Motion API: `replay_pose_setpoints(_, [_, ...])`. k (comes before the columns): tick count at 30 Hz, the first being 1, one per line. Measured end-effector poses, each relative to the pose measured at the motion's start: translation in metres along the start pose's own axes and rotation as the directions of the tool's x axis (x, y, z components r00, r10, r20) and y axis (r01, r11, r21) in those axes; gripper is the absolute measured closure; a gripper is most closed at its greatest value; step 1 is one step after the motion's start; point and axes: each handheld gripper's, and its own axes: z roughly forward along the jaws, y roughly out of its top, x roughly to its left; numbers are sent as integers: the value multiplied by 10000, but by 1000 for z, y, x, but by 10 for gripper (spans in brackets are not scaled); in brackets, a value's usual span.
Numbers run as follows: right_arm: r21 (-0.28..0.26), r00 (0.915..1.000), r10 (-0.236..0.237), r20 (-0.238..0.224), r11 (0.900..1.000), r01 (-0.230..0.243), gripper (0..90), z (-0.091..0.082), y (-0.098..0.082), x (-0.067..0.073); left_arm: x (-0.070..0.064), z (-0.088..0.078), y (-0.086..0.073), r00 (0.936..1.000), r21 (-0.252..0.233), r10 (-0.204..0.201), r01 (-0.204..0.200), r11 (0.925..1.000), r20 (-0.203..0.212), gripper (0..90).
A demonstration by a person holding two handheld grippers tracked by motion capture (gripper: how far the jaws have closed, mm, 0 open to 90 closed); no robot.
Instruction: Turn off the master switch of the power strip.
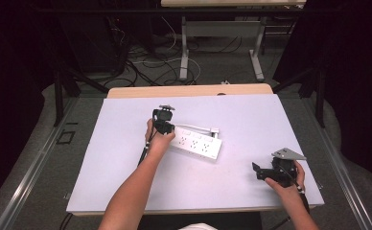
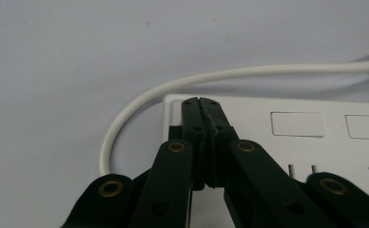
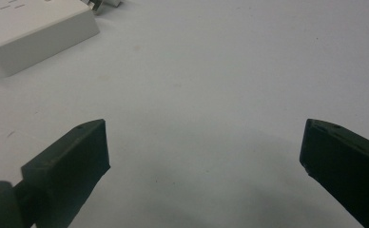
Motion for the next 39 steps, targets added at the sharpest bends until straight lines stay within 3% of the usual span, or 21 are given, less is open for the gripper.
replay_pose_setpoints(22, [-32, 10000, 10, 31, 10000, -10, 21, 0, 0, -1, 2, -2, 0, 9997, -124, -157, 159, 9998, 184, 888])
replay_pose_setpoints(31, [-30, 10000, 29, 22, 10000, -29, 21, -1, 0, -1, 5, -9, 0, 9992, -337, -182, 194, 9992, 345, 838])
replay_pose_setpoints(32, [231, 10000, -20, 36, 9997, 19, 21, -3, 1, -1, 5, -10, 0, 9991, -348, -212, 225, 9991, 372, 828])
replay_pose_setpoints(33, [-19, 10000, 27, 64, 10000, -27, 21, -1, 0, 0, 5, -11, 0, 9991, -375, -200, 214, 9991, 381, 821])
replay_pose_setpoints(36, [228, 10000, -22, 43, 9997, 21, 21, -3, 1, -1, 5, -13, 0, 9989, -443, -205, 224, 9988, 426, 805])
replay_pose_setpoints(39, [-50, 10000, -31, 36, 10000, 31, 21, -2, 0, -1, 5, -15, 0, 9987, -467, -166, 188, 9987, 472, 791])
